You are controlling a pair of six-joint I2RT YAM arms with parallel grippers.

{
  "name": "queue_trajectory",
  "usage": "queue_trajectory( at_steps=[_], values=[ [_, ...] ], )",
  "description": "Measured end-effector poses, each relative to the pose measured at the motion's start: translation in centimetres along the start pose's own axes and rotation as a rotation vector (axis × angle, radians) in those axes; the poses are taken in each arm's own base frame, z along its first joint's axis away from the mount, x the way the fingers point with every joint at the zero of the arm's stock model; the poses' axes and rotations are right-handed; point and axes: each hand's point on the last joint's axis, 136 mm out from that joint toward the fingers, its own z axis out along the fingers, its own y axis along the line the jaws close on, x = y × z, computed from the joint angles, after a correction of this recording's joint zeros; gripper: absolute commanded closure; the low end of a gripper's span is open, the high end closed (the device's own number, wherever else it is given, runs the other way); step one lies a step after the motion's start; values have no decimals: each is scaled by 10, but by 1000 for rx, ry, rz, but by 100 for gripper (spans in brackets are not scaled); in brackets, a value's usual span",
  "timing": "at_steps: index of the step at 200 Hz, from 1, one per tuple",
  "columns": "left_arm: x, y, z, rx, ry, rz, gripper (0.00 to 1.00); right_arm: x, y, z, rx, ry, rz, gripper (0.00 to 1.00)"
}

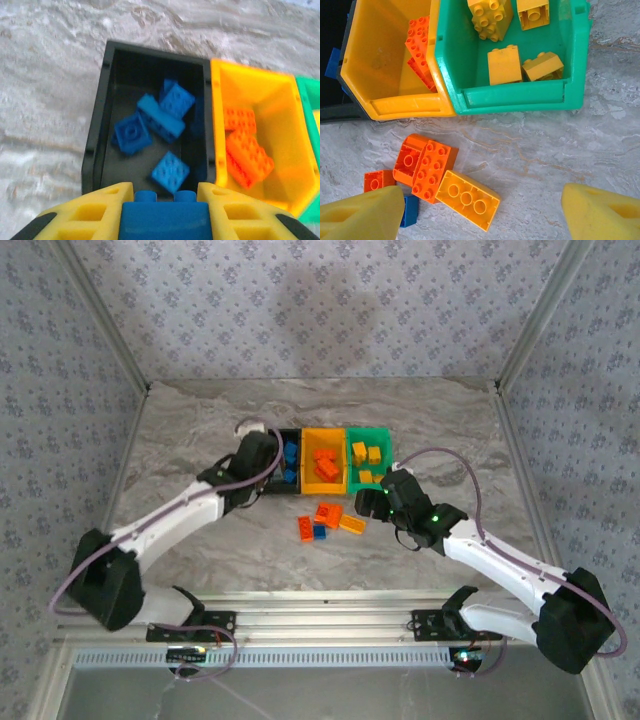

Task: Sort the legos into containers by color

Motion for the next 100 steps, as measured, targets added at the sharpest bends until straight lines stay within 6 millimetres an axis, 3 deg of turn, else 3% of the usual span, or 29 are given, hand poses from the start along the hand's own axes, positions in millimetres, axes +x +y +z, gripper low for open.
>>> queue_trajectory(
  at_steps=[23, 53, 73, 100],
  values=[
    [-12, 0, 35, -50, 33, -4, 69, 0, -1, 0, 2, 1, 1, 16],
    [-8, 2, 73, -92, 104, 12, 40, 2, -3, 0, 9, 8, 1, 15],
    [-5, 4, 81, -102, 131, 14, 29, 3, -4, 0, 14, 15, 1, 15],
    [-13, -6, 76, -67, 129, 6, 16, 4, -4, 0, 15, 20, 1, 15]
  ],
)
